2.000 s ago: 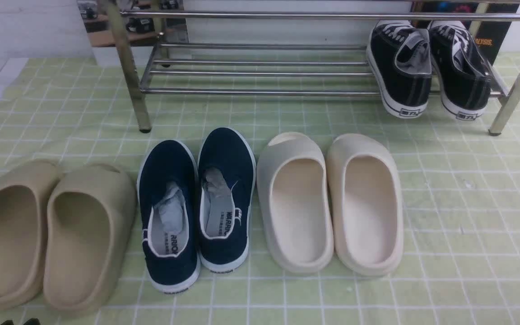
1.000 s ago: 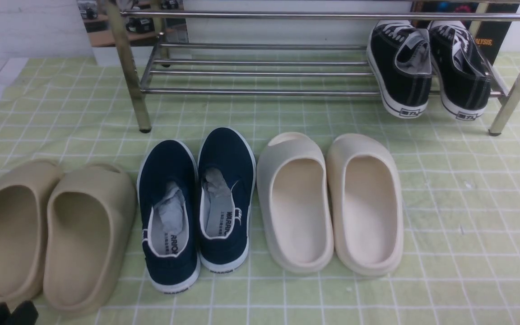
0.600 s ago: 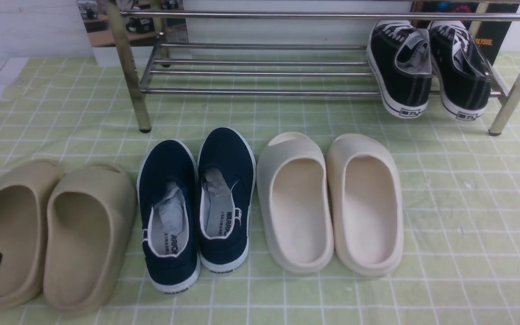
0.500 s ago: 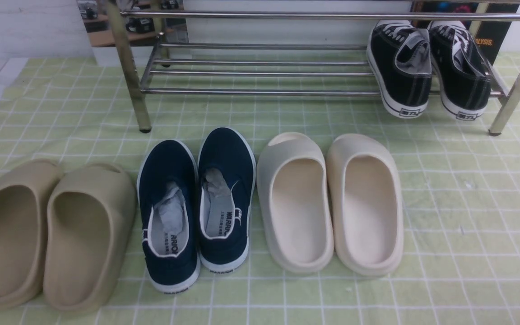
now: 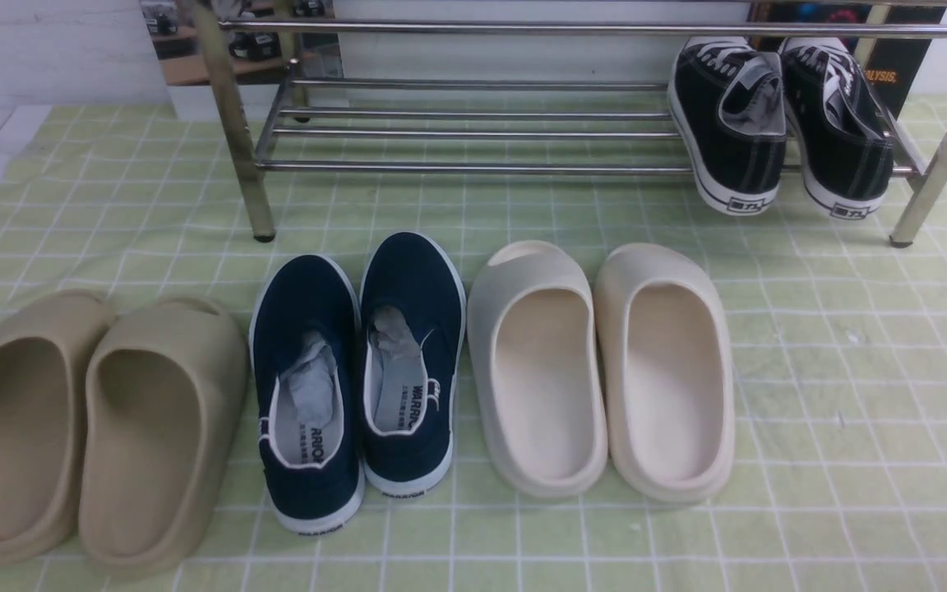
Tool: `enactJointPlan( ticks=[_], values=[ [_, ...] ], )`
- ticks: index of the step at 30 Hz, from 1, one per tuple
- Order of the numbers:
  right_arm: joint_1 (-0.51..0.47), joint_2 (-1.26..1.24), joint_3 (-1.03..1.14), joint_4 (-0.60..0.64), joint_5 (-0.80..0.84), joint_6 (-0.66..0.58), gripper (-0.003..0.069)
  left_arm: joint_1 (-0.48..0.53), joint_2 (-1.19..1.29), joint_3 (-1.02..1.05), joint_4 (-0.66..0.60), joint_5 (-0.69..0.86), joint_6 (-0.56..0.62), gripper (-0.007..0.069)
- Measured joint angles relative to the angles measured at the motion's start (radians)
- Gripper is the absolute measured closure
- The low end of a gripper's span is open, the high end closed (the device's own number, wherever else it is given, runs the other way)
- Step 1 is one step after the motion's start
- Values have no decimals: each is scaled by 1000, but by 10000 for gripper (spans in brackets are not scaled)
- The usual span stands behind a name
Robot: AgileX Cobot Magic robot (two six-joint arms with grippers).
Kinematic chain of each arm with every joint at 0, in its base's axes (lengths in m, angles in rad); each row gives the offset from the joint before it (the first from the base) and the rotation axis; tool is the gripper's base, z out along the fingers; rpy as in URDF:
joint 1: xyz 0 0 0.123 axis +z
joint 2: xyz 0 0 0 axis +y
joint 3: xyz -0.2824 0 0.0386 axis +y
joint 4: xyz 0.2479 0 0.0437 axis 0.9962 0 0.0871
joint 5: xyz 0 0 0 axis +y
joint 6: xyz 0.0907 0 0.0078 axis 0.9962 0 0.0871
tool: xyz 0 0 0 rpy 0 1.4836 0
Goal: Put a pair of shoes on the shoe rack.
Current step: Use the left arm to grab the shoe closest to it
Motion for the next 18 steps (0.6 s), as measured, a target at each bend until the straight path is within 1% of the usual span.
enactJointPlan(
  ticks=[1, 3, 4, 5, 6, 9, 10, 12, 13, 14, 16, 18],
  values=[
    [0, 0, 0, 0, 0, 0, 419, 0, 0, -8, -8, 8, -2, 385],
    [0, 0, 0, 0, 0, 0, 419, 0, 0, -91, -5, 142, 19, 389],
    [0, 0, 0, 0, 0, 0, 419, 0, 0, -111, -5, 157, 27, 392],
    [0, 0, 0, 0, 0, 0, 419, 0, 5, -188, -1, 287, 62, 410],
    [0, 0, 0, 0, 0, 0, 419, 0, 27, -259, 2, 381, 95, 435],
    [0, 0, 0, 0, 0, 0, 419, 0, 125, -400, 5, 545, 170, 510],
    [0, 0, 0, 0, 0, 0, 419, 0, 142, -406, 5, 559, 174, 521],
    [0, 0, 0, 0, 0, 0, 419, 0, 251, -445, 5, 596, 205, 585],
    [0, 0, 0, 0, 0, 0, 419, 0, 260, -447, 5, 598, 208, 589],
    [0, 0, 0, 0, 0, 0, 419, 0, 358, -448, 5, 619, 213, 629],
    [0, 0, 0, 0, 0, 0, 419, 0, 419, -450, 5, 642, 214, 638],
    [0, 0, 0, 0, 0, 0, 419, 0, 541, -482, -14, 764, 192, 638]
  ],
)
